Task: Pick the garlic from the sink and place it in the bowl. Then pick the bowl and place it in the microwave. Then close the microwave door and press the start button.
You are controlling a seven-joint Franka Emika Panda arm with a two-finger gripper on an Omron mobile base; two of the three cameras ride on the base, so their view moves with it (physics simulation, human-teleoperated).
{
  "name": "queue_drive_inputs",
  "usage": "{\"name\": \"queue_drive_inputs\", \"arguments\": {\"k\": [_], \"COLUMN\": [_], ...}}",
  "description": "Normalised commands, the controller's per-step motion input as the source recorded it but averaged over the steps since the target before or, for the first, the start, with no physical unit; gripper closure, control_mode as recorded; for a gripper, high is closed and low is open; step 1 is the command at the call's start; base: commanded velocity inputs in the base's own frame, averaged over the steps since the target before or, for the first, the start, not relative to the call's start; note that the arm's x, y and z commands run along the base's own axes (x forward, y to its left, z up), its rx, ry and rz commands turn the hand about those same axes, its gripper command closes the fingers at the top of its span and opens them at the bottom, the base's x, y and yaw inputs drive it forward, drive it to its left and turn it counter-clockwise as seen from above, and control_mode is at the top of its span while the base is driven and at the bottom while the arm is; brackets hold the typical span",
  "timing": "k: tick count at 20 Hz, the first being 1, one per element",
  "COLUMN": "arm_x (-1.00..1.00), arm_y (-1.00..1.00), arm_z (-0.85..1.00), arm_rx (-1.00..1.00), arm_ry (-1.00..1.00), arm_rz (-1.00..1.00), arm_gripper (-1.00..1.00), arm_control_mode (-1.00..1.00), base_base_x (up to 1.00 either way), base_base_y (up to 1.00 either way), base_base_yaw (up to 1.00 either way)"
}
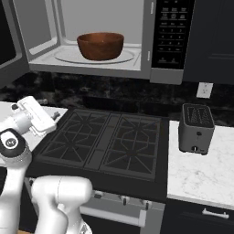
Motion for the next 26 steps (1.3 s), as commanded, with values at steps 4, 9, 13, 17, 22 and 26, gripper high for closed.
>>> {"name": "queue_drive_inputs", "arguments": {"k": [4,9,13,17,22,26], "arm_x": [-0.1,-0.03,-0.02,-0.19,-0.48,-0.31], "arm_y": [0.99,1.0,0.92,0.75,0.59,0.65], "arm_z": [0.0,0.0,0.0,0.0,0.0,0.15], "arm_rx": [-0.23,-0.2,-0.17,-0.15,-0.05,0.0], "arm_ry": [-0.05,-0.1,-0.13,-0.2,-0.19,-0.21], "arm_rz": [-0.07,-0.07,0.0,0.0,0.0,0.0], "arm_gripper": [-1.0,-1.0,-1.0,-1.0,-1.0,-1.0], "arm_control_mode": [-1.0,-1.0,-1.0,-1.0,-1.0,-1.0], "base_base_x": [0.0,0.0,0.0,0.0,0.0,0.0], "base_base_y": [0.0,0.0,0.0,0.0,0.0,0.0], "base_base_yaw": [0.0,0.0,0.0,0.0,0.0,0.0]}}
